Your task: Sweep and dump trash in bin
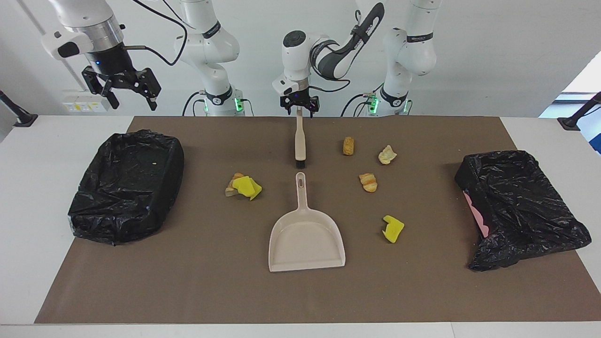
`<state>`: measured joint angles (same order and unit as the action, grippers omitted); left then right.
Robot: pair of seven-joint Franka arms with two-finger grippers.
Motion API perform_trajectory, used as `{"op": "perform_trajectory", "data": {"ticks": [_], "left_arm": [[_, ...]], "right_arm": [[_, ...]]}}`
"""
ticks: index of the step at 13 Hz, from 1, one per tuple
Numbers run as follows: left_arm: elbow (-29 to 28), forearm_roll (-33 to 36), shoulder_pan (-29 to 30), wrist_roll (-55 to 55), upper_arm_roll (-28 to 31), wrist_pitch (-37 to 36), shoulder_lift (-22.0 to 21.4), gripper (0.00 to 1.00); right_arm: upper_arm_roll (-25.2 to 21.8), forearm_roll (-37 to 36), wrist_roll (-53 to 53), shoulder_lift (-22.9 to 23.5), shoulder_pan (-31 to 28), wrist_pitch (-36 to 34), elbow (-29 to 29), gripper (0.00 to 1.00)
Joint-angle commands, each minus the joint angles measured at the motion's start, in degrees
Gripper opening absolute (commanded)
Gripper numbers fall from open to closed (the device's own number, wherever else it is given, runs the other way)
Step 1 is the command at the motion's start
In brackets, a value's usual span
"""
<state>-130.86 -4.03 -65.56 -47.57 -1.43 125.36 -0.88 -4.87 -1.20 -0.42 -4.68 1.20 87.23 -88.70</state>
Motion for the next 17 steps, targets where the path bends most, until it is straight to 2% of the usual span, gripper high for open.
{"op": "perform_trajectory", "data": {"ticks": [1,3,4,5,7,9,11,14,17], "left_arm": [[-1.24,-1.41,-1.5,-0.59,0.99,2.16,0.52,0.93],[-1.24,-2.47,-1.5,-0.59,0.99,2.69,0.88,0.87],[-1.15,-2.56,-1.5,-0.5,0.99,2.7,1.23,0.78],[-1.15,-2.56,-1.5,-0.33,1.07,2.7,1.23,0.61],[-0.89,-2.56,-0.89,0.11,1.16,2.61,1.4,0.36],[-0.71,-2.56,-0.71,0.11,1.25,2.26,1.67,0.17],[-0.45,-2.56,-0.19,-0.24,1.69,1.38,0.88,0.02],[0.17,-2.3,1.66,0.2,1.87,-5.01,-2.18,0.0],[0.52,-1.77,4.29,-0.06,1.87,-17.39,-6.06,0.0]], "right_arm": [[0.3,0.24,-0.99,-1.12,-0.49,-0.84,-0.95,1.0],[0.21,0.24,-0.9,-1.03,-0.49,-0.57,-0.95,1.0],[0.21,0.24,-0.9,-1.03,-0.49,-0.66,-0.95,1.0],[0.21,0.24,-0.99,-1.03,-0.49,-0.66,-0.95,1.0],[0.3,0.5,-0.47,-1.12,-0.41,-0.57,-1.22,1.0],[0.3,0.5,-0.29,-1.56,-0.41,-0.84,-1.74,1.0],[0.3,0.5,0.76,-1.65,-0.32,-1.01,-2.01,1.0],[1.43,0.15,1.91,-0.86,0.64,-0.84,-2.1,1.0],[1.79,0.59,2.43,1.59,3.63,-0.14,-1.75,1.0]]}}
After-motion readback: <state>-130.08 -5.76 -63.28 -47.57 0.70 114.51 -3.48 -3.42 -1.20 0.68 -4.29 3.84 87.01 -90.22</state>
